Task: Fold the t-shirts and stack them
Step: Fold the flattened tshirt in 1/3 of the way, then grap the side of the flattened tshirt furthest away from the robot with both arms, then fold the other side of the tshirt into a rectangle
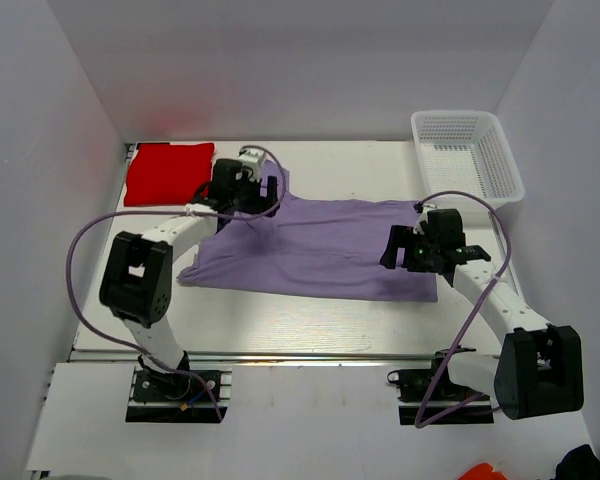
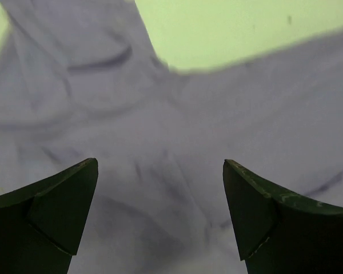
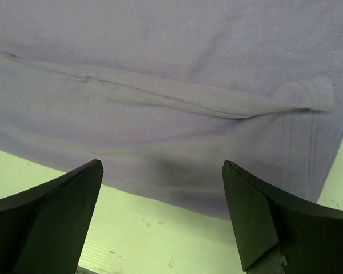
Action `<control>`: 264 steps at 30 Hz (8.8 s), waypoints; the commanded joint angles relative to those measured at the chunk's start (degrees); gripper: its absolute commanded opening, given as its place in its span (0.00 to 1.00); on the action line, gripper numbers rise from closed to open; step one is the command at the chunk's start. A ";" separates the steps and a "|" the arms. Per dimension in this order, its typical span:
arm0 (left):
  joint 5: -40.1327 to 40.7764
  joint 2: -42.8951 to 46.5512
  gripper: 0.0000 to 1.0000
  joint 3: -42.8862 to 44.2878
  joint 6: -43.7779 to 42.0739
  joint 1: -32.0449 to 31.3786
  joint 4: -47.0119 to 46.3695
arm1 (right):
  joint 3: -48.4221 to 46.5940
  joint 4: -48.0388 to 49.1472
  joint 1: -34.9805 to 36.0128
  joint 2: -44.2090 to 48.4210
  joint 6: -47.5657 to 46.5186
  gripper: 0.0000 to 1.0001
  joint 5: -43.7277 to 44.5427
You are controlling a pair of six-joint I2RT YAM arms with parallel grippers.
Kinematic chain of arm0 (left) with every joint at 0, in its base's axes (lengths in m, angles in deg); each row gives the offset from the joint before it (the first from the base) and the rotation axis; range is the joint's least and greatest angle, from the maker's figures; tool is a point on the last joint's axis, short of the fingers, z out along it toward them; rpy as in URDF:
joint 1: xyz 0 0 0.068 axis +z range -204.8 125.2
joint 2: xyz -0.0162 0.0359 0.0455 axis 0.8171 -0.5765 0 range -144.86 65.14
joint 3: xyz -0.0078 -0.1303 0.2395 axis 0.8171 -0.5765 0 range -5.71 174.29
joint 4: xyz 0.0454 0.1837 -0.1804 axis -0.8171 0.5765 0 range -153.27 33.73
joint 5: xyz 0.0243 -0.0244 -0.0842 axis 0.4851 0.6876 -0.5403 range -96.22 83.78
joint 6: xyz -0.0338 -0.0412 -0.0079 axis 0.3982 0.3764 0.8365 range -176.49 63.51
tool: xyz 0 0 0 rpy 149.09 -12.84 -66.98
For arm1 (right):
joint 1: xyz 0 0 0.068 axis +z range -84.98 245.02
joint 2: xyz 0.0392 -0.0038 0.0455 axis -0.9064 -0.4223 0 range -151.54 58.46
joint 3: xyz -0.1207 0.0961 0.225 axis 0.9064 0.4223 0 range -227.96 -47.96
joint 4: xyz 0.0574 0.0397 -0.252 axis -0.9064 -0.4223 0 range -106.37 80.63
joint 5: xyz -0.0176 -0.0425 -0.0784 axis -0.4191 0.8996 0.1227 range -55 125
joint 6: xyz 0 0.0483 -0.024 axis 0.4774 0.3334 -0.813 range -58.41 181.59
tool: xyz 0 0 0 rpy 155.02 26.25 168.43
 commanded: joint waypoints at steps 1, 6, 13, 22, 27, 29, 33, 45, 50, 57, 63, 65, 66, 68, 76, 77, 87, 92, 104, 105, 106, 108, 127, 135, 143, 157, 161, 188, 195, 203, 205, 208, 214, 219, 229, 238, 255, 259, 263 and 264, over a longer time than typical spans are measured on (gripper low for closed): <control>-3.36 10.04 1.00 -11.53 2.99 -0.02 1.11 | -0.07 2.76 0.22 0.62 -0.60 0.90 -2.25; 1.56 20.69 1.00 -24.22 9.75 0.68 1.63 | 0.63 4.61 0.22 -2.18 0.63 0.90 -2.87; 15.09 29.50 1.00 -38.65 18.10 1.21 3.82 | 3.09 10.15 -0.05 -8.60 4.22 0.90 -3.57; 19.67 32.31 1.00 -44.98 40.06 1.21 23.05 | 10.03 5.59 -0.05 -5.90 8.36 0.90 -1.99; 18.18 35.56 1.00 -44.98 46.58 1.21 32.99 | 13.02 2.33 0.04 -2.11 11.52 0.90 0.47; 16.78 38.80 1.00 -46.99 48.08 1.21 35.46 | 13.29 1.45 -0.04 -0.09 11.88 0.90 0.03; 18.08 45.84 1.00 -49.20 49.49 1.21 36.78 | 14.35 3.91 -0.13 3.34 12.41 0.90 2.76; 15.55 47.96 1.00 -36.21 39.48 0.15 28.18 | 6.79 8.29 0.39 5.81 7.84 0.90 -1.63; 12.73 41.74 1.00 -33.66 37.11 0.15 20.98 | 6.70 10.23 0.31 1.51 8.54 0.90 -4.01; 13.43 35.13 1.00 -27.94 34.55 0.94 16.57 | 4.50 11.20 0.31 -3.50 8.19 0.90 -0.41; 18.25 28.45 1.00 -21.09 33.50 0.94 17.09 | -0.75 11.12 -0.05 -9.91 9.42 0.90 8.20; 19.49 26.70 1.00 -17.84 32.36 1.47 17.62 | -2.08 10.50 -0.22 -12.47 9.77 0.90 13.72; 20.28 24.86 1.00 -16.69 32.36 1.47 18.15 | -4.44 9.54 -0.05 -14.22 9.94 0.90 15.48; 21.60 22.92 1.00 -13.26 31.04 1.47 18.15 | -6.13 8.31 -0.13 -17.04 10.03 0.90 18.64; 21.53 11.50 1.00 -3.25 26.91 3.49 15.96 | -17.01 8.66 -0.05 -24.16 5.91 0.90 13.75; 21.52 9.83 1.00 -1.75 26.12 4.19 15.96 | -17.90 8.39 0.13 -24.43 5.47 0.90 13.57; 20.82 -15.31 0.83 21.25 19.62 8.59 18.15 | -26.35 6.46 0.31 -25.92 0.90 0.90 11.46; 21.42 -22.70 0.74 27.00 18.29 9.64 16.49 | -28.80 5.67 0.31 -27.85 0.28 0.90 9.18; 20.03 -29.21 0.30 34.03 16.89 10.17 14.46 | -34.16 3.03 0.83 -35.49 -1.13 0.90 14.68; 20.02 -29.21 0.24 34.55 16.89 10.17 14.46 | -34.87 2.59 1.01 -36.02 -1.22 0.90 15.58; 20.02 -29.21 0.18 34.56 16.89 10.17 13.94 | -35.57 2.24 1.27 -37.33 -0.09 0.90 16.89; 20.02 -29.21 0.02 35.17 16.89 10.17 13.93 | -37.59 2.32 1.45 -39.62 1.15 0.90 19.35; 19.50 -15.51 0.00 26.74 12.15 10.17 17.27 | -52.10 -4.88 2.42 -54.75 15.48 0.89 34.66; 20.29 -7.61 0.00 18.40 14.16 10.17 19.38 | -52.37 -5.93 2.33 -57.47 17.06 0.78 35.37; 17.47 2.76 0.00 7.06 14.69 9.65 17.45 | -50.35 -5.94 2.50 -55.82 17.33 0.23 35.19; 17.03 28.87 0.00 -20.10 22.85 9.12 19.47 | -35.59 -1.54 2.59 -37.90 14.17 0.00 36.51; 17.03 38.01 0.00 -26.95 26.02 9.12 20.17 | -31.19 -0.31 2.59 -33.23 12.76 0.00 35.81; 17.39 66.94 0.00 -46.83 43.95 9.12 38.71 | -15.55 -1.28 2.15 -15.29 13.54 0.00 28.51; 14.49 68.08 0.22 -49.63 47.38 9.12 41.09 | -6.23 -2.41 1.71 -13.36 21.00 0.16 34.56; 19.84 67.56 0.57 -43.05 46.68 9.12 43.82 | -3.67 -8.75 -0.04 -6.34 26.29 0.72 43.18; 21.08 67.04 0.61 -41.82 45.37 9.12 41.54 | -4.29 -8.75 -0.13 -5.19 25.25 0.84 42.05; 19.59 66.16 0.80 -41.82 41.96 9.12 35.05 | -6.31 -5.78 0.39 -2.81 16.76 0.90 34.53; 13.62 54.22 1.00 -38.49 33.08 9.12 19.67 | -8.84 5.22 5.90 -2.10 1.34 0.90 3.58; 9.65 39.54 1.00 -33.04 29.64 9.73 13.59 | -16.93 6.19 18.92 -11.74 -6.03 0.90 0.74; 9.41 19.06 1.00 -29.16 30.86 14.29 7.79 | -29.32 11.20 42.84 -27.56 -12.21 0.89 2.40; -2.46 12.19 1.00 -31.00 32.88 20.18 2.07 | -37.76 18.41 51.80 -37.69 -3.61 0.77 12.34; -5.82 15.26 1.00 -35.93 32.36 23.53 -1.10 | -47.54 13.58 55.50 -52.65 0.63 0.45 27.45; -6.34 15.26 1.00 -35.93 32.36 23.53 -1.10 | -44.46 12.96 55.50 -50.28 3.61 0.16 32.53; -5.82 15.26 1.00 -35.93 32.36 24.06 -1.10 | -40.34 13.13 55.41 -47.11 5.90 0.00 35.71; -5.82 15.26 1.00 -35.93 32.36 24.06 -1.10 | -39.63 13.57 55.41 -46.58 6.34 0.00 35.80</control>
